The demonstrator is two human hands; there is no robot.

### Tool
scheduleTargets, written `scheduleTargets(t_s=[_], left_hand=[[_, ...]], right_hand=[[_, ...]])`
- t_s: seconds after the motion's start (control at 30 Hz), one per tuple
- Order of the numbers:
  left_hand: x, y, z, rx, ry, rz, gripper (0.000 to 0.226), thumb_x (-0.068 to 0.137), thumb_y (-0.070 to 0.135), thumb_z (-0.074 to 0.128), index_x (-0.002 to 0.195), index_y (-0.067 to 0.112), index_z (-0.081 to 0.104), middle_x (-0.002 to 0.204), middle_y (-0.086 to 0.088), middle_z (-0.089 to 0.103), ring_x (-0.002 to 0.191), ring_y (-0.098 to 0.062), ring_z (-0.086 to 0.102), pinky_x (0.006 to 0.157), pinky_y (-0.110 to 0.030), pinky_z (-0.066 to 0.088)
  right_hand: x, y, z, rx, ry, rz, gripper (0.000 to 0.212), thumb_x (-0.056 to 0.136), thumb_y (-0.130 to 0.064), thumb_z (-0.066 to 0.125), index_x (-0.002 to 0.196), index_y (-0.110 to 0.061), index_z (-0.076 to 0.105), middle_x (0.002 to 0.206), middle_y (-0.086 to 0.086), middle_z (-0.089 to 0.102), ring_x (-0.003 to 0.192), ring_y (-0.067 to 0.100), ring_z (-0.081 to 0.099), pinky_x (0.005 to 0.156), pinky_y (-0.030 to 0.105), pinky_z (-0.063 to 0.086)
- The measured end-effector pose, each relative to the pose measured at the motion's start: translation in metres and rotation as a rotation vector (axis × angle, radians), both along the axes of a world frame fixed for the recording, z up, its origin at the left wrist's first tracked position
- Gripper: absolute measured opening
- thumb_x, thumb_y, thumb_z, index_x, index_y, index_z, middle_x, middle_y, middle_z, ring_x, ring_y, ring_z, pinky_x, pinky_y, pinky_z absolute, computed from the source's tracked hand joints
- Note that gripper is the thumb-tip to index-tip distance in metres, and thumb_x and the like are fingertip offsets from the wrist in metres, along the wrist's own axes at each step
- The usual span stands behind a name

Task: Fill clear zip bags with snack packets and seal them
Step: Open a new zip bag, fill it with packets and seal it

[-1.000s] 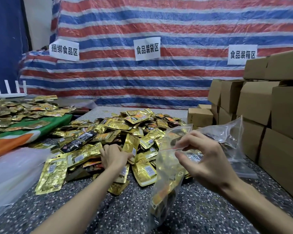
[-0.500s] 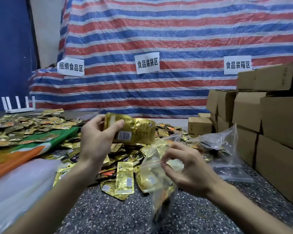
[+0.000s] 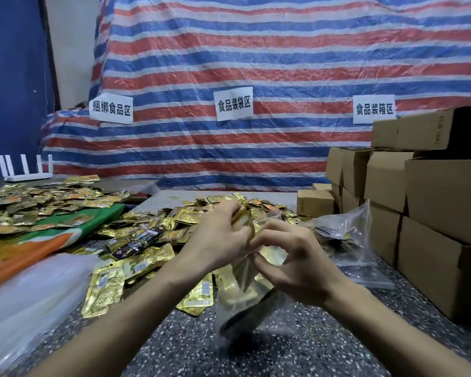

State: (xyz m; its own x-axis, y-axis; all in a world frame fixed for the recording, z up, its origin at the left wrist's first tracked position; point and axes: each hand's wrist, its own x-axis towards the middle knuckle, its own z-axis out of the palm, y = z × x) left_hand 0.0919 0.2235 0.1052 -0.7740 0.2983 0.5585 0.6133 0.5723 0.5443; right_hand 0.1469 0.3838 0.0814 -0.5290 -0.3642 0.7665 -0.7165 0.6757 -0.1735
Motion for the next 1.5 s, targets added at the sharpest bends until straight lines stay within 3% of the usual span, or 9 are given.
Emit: scheduleTargets(t_s=[0.27, 0.43, 0.6, 0.73, 0.87, 1.07, 1.23, 1.37, 1.5], left_hand=[[-0.016, 0.008, -0.006, -0.196, 0.087, -0.099, 0.030, 0.077, 0.034, 0.081, 0.092, 0.013, 0.067, 0.091, 0.000, 0.064, 0.084, -0.015, 0.059, 0.070, -0.028, 0.049], [-0.016, -0.003, -0.005, -0.151, -0.089, -0.299, 0.071, 0.089, 0.073, 0.036, 0.076, 0.014, 0.072, 0.094, 0.003, 0.067, 0.084, -0.006, 0.062, 0.077, -0.033, 0.051], [-0.022, -0.031, -0.015, -0.445, 0.048, -0.390, 0.025, 0.088, 0.043, 0.067, 0.083, 0.019, 0.069, 0.133, 0.013, 0.053, 0.117, 0.000, 0.052, 0.101, -0.031, 0.049], [-0.015, -0.044, -0.026, -0.383, 0.106, -0.350, 0.028, 0.085, 0.057, 0.059, 0.085, 0.030, 0.067, 0.145, 0.017, 0.038, 0.127, 0.003, 0.043, 0.105, -0.031, 0.045], [-0.009, -0.063, -0.050, -0.314, 0.194, -0.250, 0.037, 0.086, 0.063, 0.051, 0.084, 0.030, 0.067, 0.112, 0.020, 0.047, 0.102, 0.004, 0.052, 0.084, -0.017, 0.048], [0.003, -0.081, -0.075, -0.402, -0.044, -0.267, 0.034, 0.086, 0.068, 0.044, 0.087, 0.039, 0.062, 0.100, 0.027, 0.048, 0.088, -0.003, 0.055, 0.074, -0.024, 0.051], [0.006, -0.076, -0.063, -0.181, -0.050, -0.292, 0.012, 0.092, 0.026, 0.065, 0.087, 0.033, 0.073, 0.090, 0.016, 0.057, 0.081, -0.010, 0.058, 0.066, -0.022, 0.047], [0.007, -0.074, -0.046, 0.042, -0.082, -0.286, 0.018, 0.084, 0.012, 0.074, 0.095, 0.025, 0.078, 0.084, -0.005, 0.069, 0.075, -0.031, 0.064, 0.067, -0.046, 0.054], [0.000, -0.070, -0.032, 0.291, -0.207, -0.254, 0.037, 0.060, 0.009, 0.084, 0.094, 0.009, 0.068, 0.074, -0.014, 0.073, 0.063, -0.020, 0.070, 0.058, -0.025, 0.056]], right_hand=[[0.002, 0.008, -0.002, 0.047, -0.050, -0.149, 0.004, 0.078, -0.024, 0.079, 0.079, -0.025, 0.074, 0.075, -0.017, 0.063, 0.063, -0.005, 0.049, 0.054, 0.030, 0.045], [-0.001, 0.022, -0.004, -0.005, -0.113, -0.268, 0.022, 0.076, -0.043, 0.081, 0.068, -0.025, 0.069, 0.065, -0.018, 0.064, 0.055, -0.002, 0.050, 0.053, 0.026, 0.037], [-0.005, 0.036, -0.010, -0.062, -0.201, -0.279, 0.034, 0.072, -0.060, 0.070, 0.064, -0.028, 0.062, 0.069, -0.015, 0.065, 0.067, 0.000, 0.057, 0.060, 0.029, 0.046], [-0.005, 0.049, -0.011, 0.055, -0.349, -0.215, 0.034, 0.066, -0.068, 0.069, 0.064, -0.036, 0.059, 0.113, -0.017, 0.059, 0.110, 0.001, 0.049, 0.091, 0.029, 0.042], [0.000, 0.066, -0.015, 0.132, -0.509, -0.176, 0.019, 0.078, -0.043, 0.078, 0.075, -0.033, 0.063, 0.137, -0.016, 0.051, 0.128, 0.000, 0.043, 0.109, 0.032, 0.034], [0.009, 0.071, -0.021, 0.205, -0.621, -0.198, 0.027, 0.090, -0.010, 0.067, 0.082, -0.036, 0.068, 0.090, -0.010, 0.070, 0.089, -0.004, 0.063, 0.078, 0.016, 0.054], [0.012, 0.068, -0.002, 0.193, -0.562, -0.115, 0.007, 0.089, -0.017, 0.070, 0.090, -0.021, 0.075, 0.094, -0.011, 0.072, 0.086, -0.001, 0.066, 0.075, 0.016, 0.054], [0.014, 0.068, 0.008, 0.102, -0.528, -0.163, 0.009, 0.087, -0.016, 0.074, 0.088, -0.025, 0.075, 0.086, -0.008, 0.074, 0.082, 0.001, 0.069, 0.080, 0.025, 0.058], [0.011, 0.069, 0.016, -0.038, -0.458, -0.216, 0.016, 0.082, -0.015, 0.079, 0.097, -0.019, 0.072, 0.081, -0.002, 0.074, 0.074, 0.007, 0.070, 0.075, 0.033, 0.060]])
